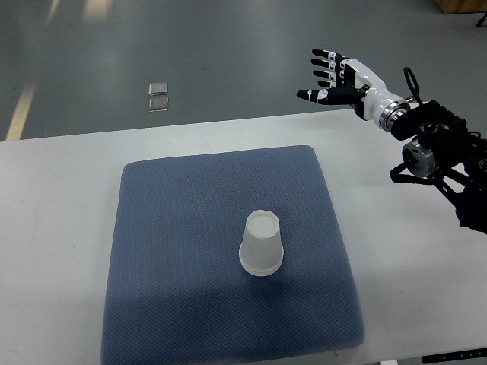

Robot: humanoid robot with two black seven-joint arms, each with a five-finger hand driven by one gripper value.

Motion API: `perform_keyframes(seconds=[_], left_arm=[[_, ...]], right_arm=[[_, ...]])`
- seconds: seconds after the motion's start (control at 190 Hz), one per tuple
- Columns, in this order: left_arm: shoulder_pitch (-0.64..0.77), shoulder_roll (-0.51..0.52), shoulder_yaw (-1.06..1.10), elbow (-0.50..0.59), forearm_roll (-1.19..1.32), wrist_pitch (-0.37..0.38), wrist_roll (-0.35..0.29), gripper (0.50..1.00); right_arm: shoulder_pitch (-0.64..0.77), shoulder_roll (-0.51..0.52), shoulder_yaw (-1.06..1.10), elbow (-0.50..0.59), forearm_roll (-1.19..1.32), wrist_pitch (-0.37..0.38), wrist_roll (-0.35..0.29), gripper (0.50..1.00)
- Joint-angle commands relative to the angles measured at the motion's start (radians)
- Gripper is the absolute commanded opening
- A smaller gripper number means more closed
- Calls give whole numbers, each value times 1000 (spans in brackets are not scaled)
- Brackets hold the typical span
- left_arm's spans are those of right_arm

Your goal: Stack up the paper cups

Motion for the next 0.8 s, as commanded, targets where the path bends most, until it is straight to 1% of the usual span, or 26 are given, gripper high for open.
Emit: perform_keyframes(seconds=[0.0,0.069,0.185,0.28,0.38,0.501,0.797], left_arm=[[0,0,0,0,0,0,1,1000],[0,0,-1,0,0,0,1,1000],[0,0,0,0,0,0,1,1000],[0,0,0,0,0,0,1,1000],[0,0,0,0,0,0,1,1000],[0,0,0,0,0,0,1,1000],[0,0,0,0,0,0,1,1000]], right_arm=[[-40,71,71,-40,16,-56,-12,911],[-57,103,116,-62,21,-70,-27,911],[-78,147,188,-88,21,-71,-49,911],[-93,166,220,-95,21,-71,-49,913],[-116,192,248,-95,19,-79,-33,913],[-127,252,317,-95,19,-105,-33,915],[-159,262,323,-83,13,-99,-33,915]])
